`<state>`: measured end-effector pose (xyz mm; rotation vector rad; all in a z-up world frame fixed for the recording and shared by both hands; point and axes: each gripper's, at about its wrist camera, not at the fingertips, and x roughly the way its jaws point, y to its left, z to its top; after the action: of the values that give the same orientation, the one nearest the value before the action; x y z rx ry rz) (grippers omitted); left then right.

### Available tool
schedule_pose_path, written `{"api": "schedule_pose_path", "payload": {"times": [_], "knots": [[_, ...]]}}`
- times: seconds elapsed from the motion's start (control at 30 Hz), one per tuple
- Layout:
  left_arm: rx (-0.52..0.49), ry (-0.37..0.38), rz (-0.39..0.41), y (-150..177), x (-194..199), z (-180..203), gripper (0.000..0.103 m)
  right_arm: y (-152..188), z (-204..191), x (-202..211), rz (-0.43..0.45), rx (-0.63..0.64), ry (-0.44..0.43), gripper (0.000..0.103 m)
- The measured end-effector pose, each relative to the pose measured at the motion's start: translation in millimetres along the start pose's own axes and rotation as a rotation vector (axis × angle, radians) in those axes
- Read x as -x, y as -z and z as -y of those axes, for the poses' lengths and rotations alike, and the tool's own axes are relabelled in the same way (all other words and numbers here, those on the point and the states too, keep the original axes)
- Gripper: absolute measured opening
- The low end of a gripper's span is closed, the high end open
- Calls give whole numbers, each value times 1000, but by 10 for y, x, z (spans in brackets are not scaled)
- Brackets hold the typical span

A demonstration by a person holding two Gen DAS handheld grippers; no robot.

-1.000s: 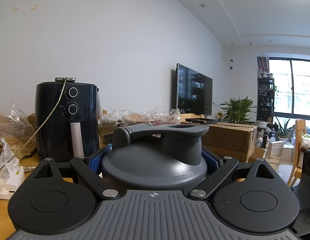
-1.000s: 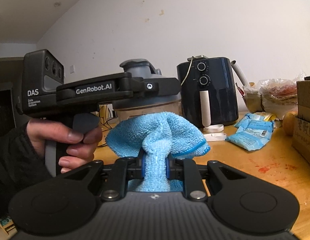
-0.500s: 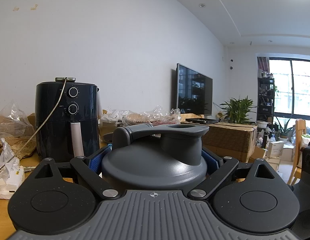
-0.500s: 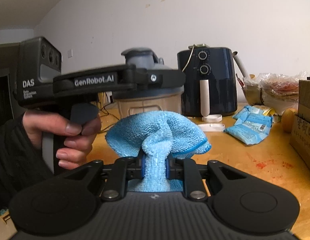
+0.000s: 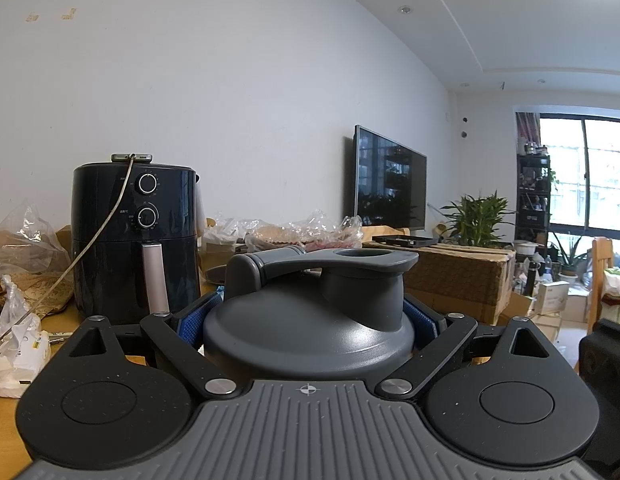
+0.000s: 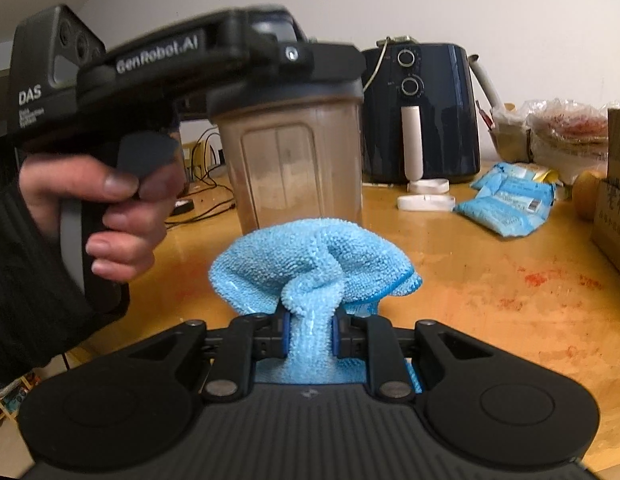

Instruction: Clean container

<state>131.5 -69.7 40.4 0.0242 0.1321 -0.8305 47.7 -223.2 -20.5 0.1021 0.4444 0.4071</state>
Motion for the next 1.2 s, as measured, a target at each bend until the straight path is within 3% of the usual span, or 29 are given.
{"api": "schedule_pose_path", "payload": {"times": [0.43, 1.2], "knots": [[0, 0, 1, -4, 2, -11, 95, 92, 25, -74, -36, -17, -1, 12], [0, 1, -1, 4, -10, -25, 95, 97, 27, -40, 2, -39, -12, 13]]}}
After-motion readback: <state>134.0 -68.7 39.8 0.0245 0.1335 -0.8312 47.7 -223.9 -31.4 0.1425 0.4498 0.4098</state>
